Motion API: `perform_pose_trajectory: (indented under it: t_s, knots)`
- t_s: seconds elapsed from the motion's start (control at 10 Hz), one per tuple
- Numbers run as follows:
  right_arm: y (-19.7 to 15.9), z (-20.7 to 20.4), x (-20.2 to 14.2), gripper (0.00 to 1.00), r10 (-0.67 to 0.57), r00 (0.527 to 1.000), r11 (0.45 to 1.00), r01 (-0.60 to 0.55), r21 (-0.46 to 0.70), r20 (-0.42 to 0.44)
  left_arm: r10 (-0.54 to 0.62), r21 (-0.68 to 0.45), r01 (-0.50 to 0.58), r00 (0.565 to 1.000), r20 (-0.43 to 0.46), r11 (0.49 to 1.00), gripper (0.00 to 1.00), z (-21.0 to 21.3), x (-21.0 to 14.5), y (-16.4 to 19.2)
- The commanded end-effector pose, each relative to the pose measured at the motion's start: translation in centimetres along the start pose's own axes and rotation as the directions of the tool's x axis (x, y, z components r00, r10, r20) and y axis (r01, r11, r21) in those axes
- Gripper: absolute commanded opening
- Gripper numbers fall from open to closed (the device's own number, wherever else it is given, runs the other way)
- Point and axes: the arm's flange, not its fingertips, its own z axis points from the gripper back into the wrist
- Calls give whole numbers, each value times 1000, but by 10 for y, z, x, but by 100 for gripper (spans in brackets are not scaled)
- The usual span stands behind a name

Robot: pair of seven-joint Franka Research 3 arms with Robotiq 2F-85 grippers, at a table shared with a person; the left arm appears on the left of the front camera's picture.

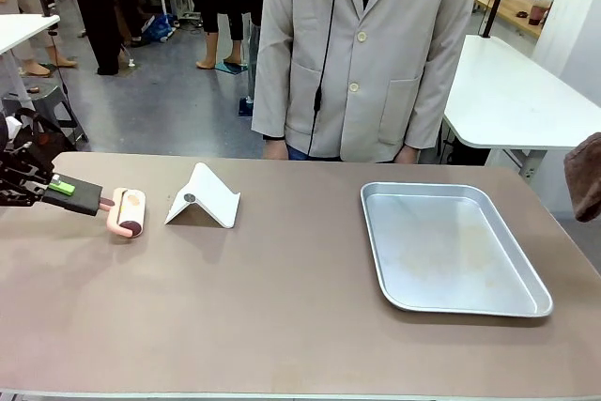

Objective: Clean the surface of the table.
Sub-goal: Clean the area not pointed to by the person.

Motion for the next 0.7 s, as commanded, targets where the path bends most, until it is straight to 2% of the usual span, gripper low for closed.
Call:
perform_pose_trajectory:
  t_s: [0.0, 0.3, 0.6]
  knots:
    - [3, 2, -1, 0, 6, 1000, 1000, -6, 7, -5, 6, 26, -7, 1000, 24, 1000, 3, -5, 7, 7]
    - [3, 2, -1, 0, 6, 1000, 1000, -6, 7, -5, -94, -89, 102, 992, 88, 991, 3, 30, -9, -16]
    - [3, 2, -1, 0, 6, 1000, 1000, -6, 7, -5, -209, -226, 241, 965, 160, 944, 3, 101, -68, -29]
